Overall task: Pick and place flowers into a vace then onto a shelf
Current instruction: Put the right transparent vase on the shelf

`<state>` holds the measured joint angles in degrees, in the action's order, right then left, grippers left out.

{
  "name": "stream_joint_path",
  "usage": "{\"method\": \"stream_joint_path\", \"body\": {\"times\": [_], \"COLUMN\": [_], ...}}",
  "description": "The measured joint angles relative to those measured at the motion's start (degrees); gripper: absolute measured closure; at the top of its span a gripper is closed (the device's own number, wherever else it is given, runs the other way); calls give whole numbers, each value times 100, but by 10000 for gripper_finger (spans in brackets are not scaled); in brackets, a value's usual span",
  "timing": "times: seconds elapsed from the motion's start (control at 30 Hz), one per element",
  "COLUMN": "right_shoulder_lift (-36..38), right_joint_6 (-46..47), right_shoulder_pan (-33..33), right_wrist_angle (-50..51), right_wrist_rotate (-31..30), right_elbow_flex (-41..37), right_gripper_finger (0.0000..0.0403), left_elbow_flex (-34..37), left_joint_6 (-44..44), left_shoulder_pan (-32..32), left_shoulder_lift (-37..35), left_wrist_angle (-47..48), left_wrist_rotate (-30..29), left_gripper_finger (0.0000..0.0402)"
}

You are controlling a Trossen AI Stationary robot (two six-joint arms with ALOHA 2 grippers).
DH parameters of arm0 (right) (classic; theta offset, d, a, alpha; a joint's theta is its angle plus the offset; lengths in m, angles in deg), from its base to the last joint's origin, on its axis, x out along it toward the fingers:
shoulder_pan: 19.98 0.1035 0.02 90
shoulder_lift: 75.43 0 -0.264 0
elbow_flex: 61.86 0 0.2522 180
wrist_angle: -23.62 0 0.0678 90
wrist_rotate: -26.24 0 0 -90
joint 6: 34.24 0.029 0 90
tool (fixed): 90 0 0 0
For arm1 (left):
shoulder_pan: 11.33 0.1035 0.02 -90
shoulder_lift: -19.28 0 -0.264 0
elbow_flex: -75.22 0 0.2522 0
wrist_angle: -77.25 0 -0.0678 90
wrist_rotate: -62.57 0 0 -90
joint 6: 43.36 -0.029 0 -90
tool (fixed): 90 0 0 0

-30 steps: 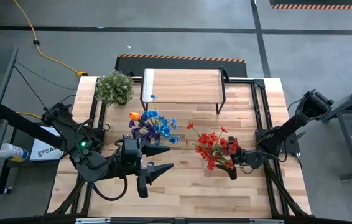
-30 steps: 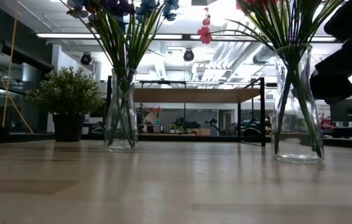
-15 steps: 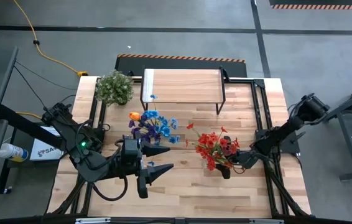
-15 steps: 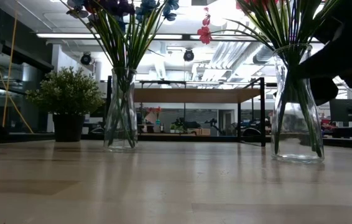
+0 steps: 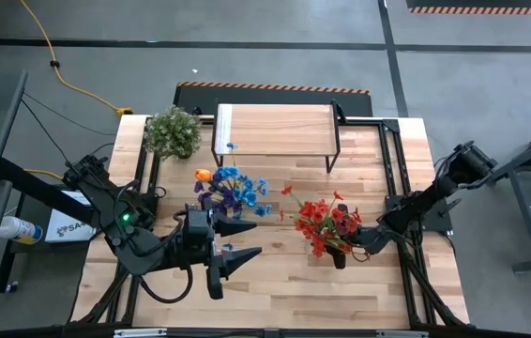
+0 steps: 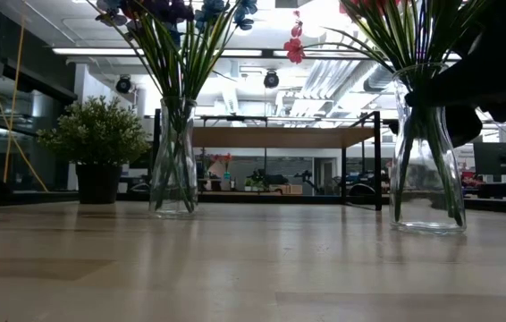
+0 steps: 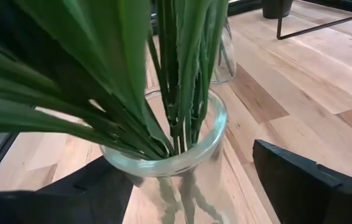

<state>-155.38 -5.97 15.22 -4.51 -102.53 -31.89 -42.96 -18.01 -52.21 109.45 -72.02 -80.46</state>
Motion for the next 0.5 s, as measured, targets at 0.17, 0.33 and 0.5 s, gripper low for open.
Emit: {"method": "stream_joint_path", "body": {"times": [0.17, 0.33, 0.5], "right_shoulder_lift": [0, 0, 0], "right_joint_6": [9, 4, -46], "right_shoulder_pan": [1, 2, 2], "right_wrist_angle": [-2, -2, -6], "right_wrist_rotate": [-1, 2, -24], "right_elbow_flex": [0, -2, -4], "right_gripper_finger": [125, 168, 220], "left_elbow_flex": [0, 0, 0], "left_joint_6": [-1, 0, 1], "left_shoulder_pan": [0, -1, 0], "left_shoulder_lift": [0, 0, 0], "left_wrist_angle": [2, 9, 9], "left_wrist_rotate": [2, 3, 4], "left_gripper_finger": [115, 115, 115]}}
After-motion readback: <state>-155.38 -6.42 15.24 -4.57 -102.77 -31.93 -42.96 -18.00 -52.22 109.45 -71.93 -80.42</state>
